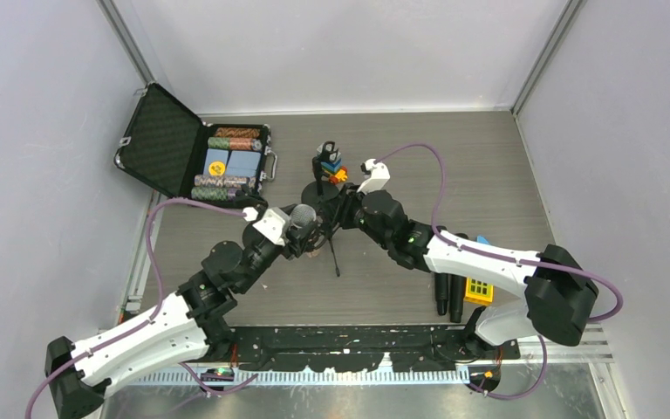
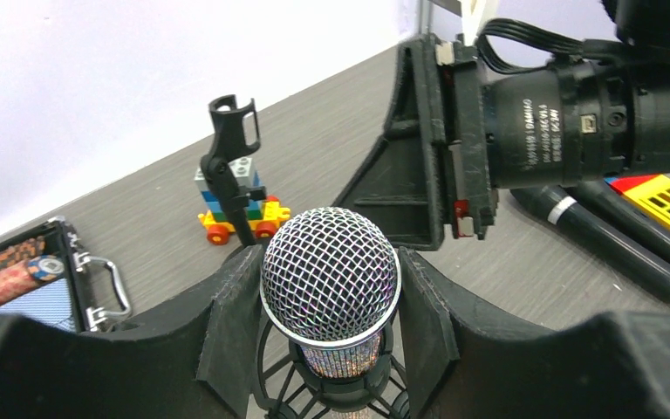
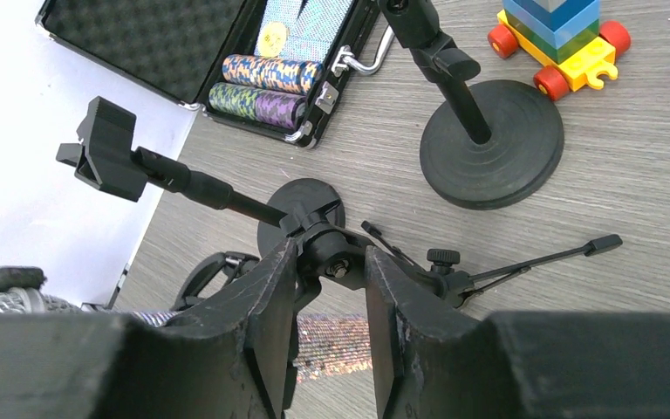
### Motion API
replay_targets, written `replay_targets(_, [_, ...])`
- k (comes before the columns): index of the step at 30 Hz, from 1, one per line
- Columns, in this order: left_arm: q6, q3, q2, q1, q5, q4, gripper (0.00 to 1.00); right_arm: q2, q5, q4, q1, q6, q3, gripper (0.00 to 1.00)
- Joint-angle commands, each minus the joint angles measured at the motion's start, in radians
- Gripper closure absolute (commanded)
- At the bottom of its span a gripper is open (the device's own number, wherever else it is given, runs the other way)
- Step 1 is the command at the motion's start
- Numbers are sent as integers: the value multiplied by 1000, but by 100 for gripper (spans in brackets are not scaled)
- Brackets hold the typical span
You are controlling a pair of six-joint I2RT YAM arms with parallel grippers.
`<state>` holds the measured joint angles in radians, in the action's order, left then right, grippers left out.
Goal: Remove the microphone from the stand
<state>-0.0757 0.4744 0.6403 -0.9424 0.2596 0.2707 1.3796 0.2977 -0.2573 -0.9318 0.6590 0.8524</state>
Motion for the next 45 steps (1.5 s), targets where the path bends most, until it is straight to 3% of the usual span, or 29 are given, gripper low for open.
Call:
replay_targets(1, [-49,50,-41,5,125,111,97,-6,-29,87,5,-73,-45,61])
replay_targets(7, [-48,78,-13,5,76,32,97,-35,-81,77,16,-48,-46,60])
replay_targets(13, [-20,41,-35,5,95,-2,97,-175,-211,33,19,56,-43,55])
replay_targets(16, [-13,21,-59,5,103,12,97,-196,-227,110,19,103,-13,54])
replay_targets(24, [0,20,-57,5,87,32,97,-15,-349,352,24,123,159,53])
replay_targets(29, [9,37,-59,5,77,12,97,84,-399,413,30,114,225,55])
replay_targets(34, [19,75,-60,5,68,-13,97,99,-344,512,38,79,246,56])
replay_targets(45, [-27,139,-59,5,92,-6,96,118,-348,554,58,39,243,58])
